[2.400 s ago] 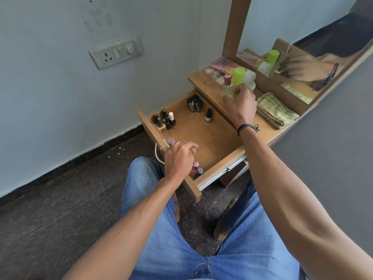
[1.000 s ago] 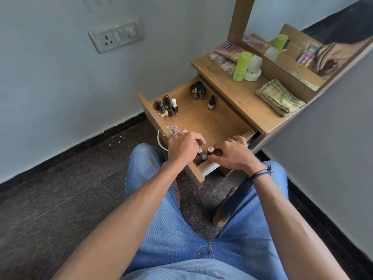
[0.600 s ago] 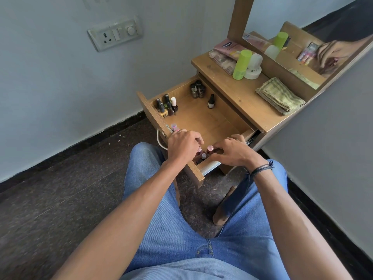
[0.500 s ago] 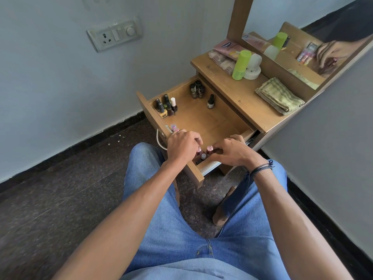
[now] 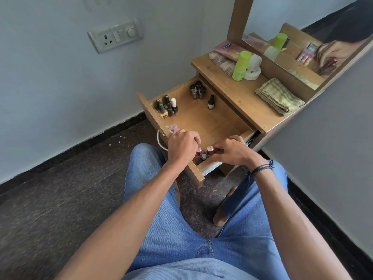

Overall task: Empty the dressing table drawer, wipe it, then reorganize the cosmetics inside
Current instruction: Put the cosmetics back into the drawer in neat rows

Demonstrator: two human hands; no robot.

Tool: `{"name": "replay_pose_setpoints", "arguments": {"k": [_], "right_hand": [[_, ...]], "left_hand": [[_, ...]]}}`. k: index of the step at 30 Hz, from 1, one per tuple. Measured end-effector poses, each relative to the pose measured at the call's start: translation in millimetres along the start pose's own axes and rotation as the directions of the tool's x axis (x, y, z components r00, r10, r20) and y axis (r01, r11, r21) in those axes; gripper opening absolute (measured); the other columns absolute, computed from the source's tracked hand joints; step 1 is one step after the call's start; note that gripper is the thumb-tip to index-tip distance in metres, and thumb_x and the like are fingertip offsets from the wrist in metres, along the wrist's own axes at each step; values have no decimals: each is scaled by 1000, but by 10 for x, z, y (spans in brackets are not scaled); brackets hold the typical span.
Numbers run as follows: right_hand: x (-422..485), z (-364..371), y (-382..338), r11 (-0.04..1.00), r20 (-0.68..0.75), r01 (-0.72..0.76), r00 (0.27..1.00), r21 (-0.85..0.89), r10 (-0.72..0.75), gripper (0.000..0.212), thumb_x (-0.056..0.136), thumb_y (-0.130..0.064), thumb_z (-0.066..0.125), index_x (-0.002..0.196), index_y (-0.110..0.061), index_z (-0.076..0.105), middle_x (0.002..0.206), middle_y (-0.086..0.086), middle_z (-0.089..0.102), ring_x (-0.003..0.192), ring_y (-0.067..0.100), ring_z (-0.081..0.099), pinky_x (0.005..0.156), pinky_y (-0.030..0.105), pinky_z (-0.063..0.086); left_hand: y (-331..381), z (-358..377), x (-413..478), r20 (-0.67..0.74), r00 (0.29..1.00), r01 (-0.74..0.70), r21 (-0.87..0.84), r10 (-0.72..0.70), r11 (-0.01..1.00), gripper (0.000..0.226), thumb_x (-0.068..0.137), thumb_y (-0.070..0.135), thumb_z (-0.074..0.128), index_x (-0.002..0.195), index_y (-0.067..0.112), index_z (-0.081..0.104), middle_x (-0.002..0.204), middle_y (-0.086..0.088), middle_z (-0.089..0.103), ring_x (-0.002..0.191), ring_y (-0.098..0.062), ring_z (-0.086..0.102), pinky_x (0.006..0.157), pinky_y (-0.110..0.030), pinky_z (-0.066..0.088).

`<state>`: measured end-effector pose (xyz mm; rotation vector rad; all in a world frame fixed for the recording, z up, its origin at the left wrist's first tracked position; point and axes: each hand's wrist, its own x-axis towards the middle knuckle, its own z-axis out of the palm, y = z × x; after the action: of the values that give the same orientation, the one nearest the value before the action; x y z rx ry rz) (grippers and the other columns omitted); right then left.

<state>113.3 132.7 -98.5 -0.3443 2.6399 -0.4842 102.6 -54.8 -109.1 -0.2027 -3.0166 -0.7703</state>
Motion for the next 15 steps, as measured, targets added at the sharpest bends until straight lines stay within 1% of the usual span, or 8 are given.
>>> {"name": "replay_pose_setpoints", "arguments": {"k": [2,4,6,8,10,12,14,15], "right_hand": [[-11,-6,4,1000,9,6,1000,6,-6,43,96,-59,55,124,-30,68,73,-21,57,91,14,56,116,46,13],[-23,-22,6,1000,10,16,1000,10,-16,43,96,-57,56,127,-29,68,79,-18,64,97,16,59,117,46,13],[-33,-57,18,999,3,36,999,11,-36,46,94,-54,60,131,-27,66,100,-10,73,108,18,61,119,45,14],[-48,-115,44,997,7,60,998,51,-60,49,91,-46,68,134,-23,65,119,-5,73,114,16,64,119,42,26],[-56,-185,87,989,3,62,998,133,-63,51,89,-34,73,136,-17,63,125,-4,71,114,14,66,110,37,45],[-58,-269,134,984,-89,83,994,158,-69,46,89,-24,73,134,-17,64,127,-5,70,114,11,65,100,27,52],[-43,-360,174,976,-271,125,960,181,-72,34,92,-13,69,126,-18,69,121,-6,70,108,4,65,89,9,48],[-22,-413,185,968,-373,145,926,207,-59,29,94,-9,66,121,-18,71,117,-6,71,105,2,65,85,5,46]], "left_hand": [[4,-5,4,6,1000,-2,-8,2,1000,20,89,12,64,87,26,78,79,5,76,84,-14,59,85,-34,42],[10,-17,8,18,1000,2,-33,-2,999,21,88,10,63,87,25,77,77,6,76,82,-13,57,87,-34,43],[8,-35,15,35,999,13,-85,-10,996,26,88,7,59,85,25,76,75,8,75,81,-10,56,87,-34,44],[2,-55,25,45,999,30,-156,-23,987,32,89,4,53,84,26,75,74,10,74,80,-11,61,79,-34,48],[6,-84,56,57,998,49,-228,-37,972,36,91,1,49,86,24,75,77,10,73,79,-10,63,69,-30,48],[22,-124,91,50,997,65,-293,-52,954,36,92,-1,47,89,23,75,79,12,73,78,-6,63,64,-26,47],[50,-143,144,43,998,62,-340,-50,938,34,93,0,49,92,23,74,81,13,72,76,-4,63,62,-22,47],[73,-149,176,39,998,56,-350,-45,935,33,94,0,50,94,23,74,82,14,72,73,-1,62,59,-18,44]]}}
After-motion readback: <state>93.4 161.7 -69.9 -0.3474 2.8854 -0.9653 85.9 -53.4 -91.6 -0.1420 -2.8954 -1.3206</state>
